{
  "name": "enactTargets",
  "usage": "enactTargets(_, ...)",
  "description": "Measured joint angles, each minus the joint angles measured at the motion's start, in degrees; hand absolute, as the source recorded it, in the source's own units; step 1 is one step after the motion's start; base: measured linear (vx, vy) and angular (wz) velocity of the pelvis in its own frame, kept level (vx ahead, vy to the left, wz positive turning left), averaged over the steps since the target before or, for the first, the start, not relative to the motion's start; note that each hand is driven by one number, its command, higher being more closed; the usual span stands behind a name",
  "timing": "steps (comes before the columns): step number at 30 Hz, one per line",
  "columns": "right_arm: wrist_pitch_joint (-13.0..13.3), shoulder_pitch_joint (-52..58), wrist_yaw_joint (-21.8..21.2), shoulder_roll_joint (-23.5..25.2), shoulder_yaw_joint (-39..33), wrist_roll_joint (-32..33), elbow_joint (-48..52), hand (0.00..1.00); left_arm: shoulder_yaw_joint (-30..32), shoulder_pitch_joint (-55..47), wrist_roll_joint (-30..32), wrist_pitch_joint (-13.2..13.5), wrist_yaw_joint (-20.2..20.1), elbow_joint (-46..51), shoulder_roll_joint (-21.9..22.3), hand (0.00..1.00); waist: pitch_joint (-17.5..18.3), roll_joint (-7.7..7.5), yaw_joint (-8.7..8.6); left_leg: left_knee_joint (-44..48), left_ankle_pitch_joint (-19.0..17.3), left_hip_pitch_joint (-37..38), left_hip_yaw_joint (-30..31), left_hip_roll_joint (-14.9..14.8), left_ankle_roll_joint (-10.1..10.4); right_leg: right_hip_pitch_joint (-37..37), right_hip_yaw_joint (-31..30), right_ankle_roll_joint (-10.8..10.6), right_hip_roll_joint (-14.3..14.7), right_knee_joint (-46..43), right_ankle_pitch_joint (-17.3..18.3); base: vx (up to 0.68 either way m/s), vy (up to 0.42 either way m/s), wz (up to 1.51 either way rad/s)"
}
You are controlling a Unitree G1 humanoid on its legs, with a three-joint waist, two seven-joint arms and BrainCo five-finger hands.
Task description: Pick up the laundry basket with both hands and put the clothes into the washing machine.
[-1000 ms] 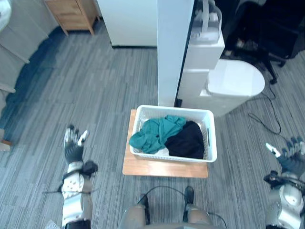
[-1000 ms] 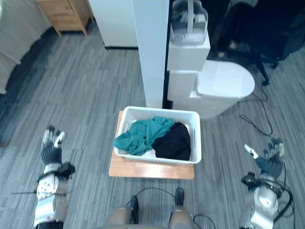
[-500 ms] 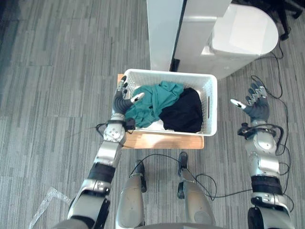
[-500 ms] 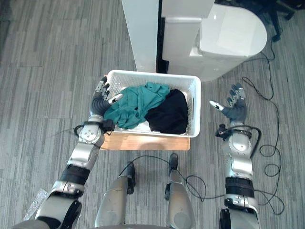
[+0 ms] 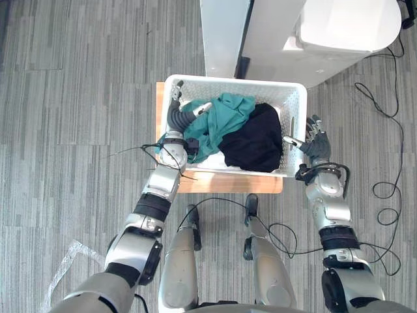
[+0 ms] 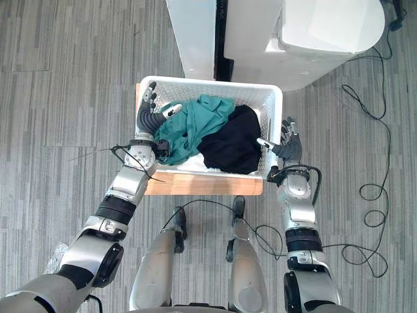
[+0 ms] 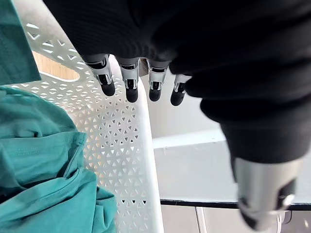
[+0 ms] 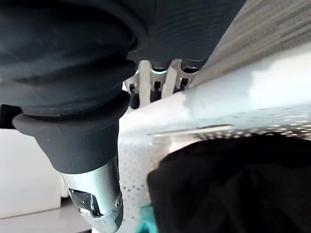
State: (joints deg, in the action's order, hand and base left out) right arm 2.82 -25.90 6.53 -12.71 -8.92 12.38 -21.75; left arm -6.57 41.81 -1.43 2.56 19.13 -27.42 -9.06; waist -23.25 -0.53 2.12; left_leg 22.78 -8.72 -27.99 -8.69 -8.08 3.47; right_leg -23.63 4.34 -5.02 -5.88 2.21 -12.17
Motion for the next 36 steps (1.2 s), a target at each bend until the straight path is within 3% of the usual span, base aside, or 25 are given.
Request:
enactTargets(4, 0.0, 0.5, 0.0, 0.6, 0.8, -0.1, 0.0, 0.0, 1.1, -0.2, 0.1, 0.0, 1.2, 1.6, -0.1, 0.0, 0.0, -0.02, 0.04, 0.0, 0.0, -0.5, 0.0, 0.0, 0.0, -0.5, -0.1, 0.0, 0.0, 0.2, -0.1, 0.0, 0.0, 0.0)
enactTargets(10, 0.7, 1.5, -0.1, 1.0, 0.7, -0.4, 0.0, 0.0, 2.3, -1.3, 2.8, 0.7, 2.6, 12.4, -0.2, 0.0, 0.0, -0.02, 0.05, -0.8, 0.2, -0.5, 0.3, 0.1, -0.1, -0.1, 0.3, 0.1, 0.0, 1.2, -0.4, 0.0, -0.015, 0.02)
enactTargets(20, 0.7, 6.3, -0.4, 2.5, 0.5, -1.5, 0.0, 0.0, 6.3, -9.9, 8.8, 1.7, 4.8, 20.7, -0.7, 0.0, 0.0, -0.03, 0.33, -2.7, 1.5, 0.0, 0.9, 0.4, 0.2, 0.3, 1.4, 0.2, 0.0, 1.9, -0.4, -0.01, -0.028, 0.05)
enactTargets(28, 0.7, 7.2, -0.2, 2.6, -0.5, -1.5, 0.1, 0.0, 9.1, -11.6, 9.4, 0.9, 5.0, 19.6, -2.1, 0.0, 0.0, -0.05, 0.31, -2.6, 1.6, -0.9, 0.8, 0.1, 0.3, -0.5, 1.2, 0.5, 0.3, 2.0, -0.7, -0.02, -0.028, -0.01)
enactTargets(36, 0.7, 4.9, 0.3, 2.1, -0.8, -1.5, 0.6, 0.0, 8.4, -4.8, 9.4, -1.9, 4.7, 8.2, -4.5, 0.0, 0.0, -0.13, -0.01, -1.6, 1.6, -3.1, 0.8, -0.2, 0.3, -2.3, 0.9, 0.4, 0.5, 2.2, -1.3, -0.01, -0.016, -0.02)
